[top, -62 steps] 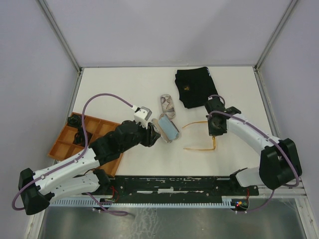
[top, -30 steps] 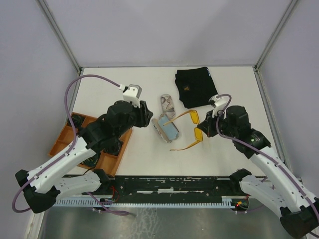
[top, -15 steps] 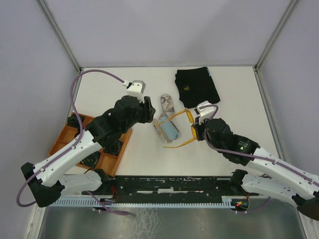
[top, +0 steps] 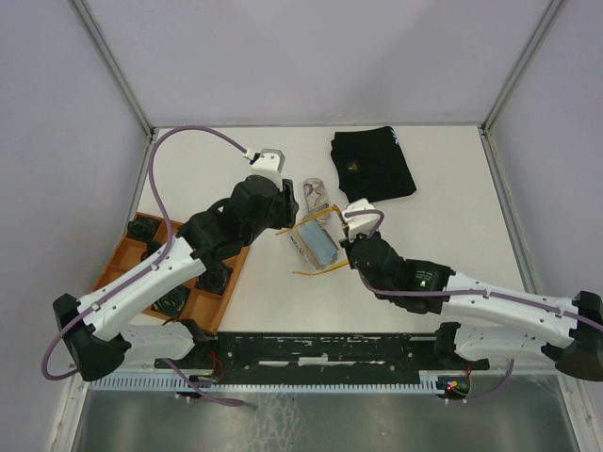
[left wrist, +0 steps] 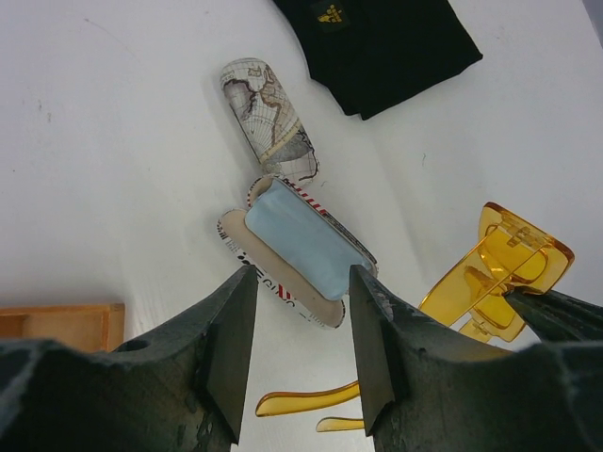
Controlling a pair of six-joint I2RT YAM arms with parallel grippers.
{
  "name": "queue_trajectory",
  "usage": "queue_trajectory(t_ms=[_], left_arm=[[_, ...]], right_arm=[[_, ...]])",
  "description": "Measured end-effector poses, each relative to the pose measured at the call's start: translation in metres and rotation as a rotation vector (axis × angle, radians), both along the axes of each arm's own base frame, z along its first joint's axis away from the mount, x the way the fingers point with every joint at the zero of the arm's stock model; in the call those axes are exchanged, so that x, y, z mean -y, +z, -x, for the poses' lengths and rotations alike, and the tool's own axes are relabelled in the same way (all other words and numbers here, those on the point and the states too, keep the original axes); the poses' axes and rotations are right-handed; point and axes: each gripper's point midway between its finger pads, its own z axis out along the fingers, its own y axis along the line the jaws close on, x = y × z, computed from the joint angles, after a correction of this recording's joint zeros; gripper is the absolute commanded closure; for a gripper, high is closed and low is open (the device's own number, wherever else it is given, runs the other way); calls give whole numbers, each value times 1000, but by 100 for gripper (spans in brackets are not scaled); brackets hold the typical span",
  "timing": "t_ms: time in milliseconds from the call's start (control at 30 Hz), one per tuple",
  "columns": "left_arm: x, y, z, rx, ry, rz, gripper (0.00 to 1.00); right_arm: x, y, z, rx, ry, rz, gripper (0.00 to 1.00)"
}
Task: Organize the sunglasses
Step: Fold the sunglasses.
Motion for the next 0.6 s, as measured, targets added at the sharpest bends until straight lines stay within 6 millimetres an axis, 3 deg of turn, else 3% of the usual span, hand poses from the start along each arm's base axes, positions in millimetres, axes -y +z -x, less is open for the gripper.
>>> queue_trajectory(t_ms=[433, 600], left_arm=[[1, -3, -1, -3, -2, -2, 50], [2, -14, 0, -20, -3, -13, 51]], right_arm=[[-10, 9, -4, 16, -35, -45, 100], [-10, 18, -6, 24, -58, -75, 100]])
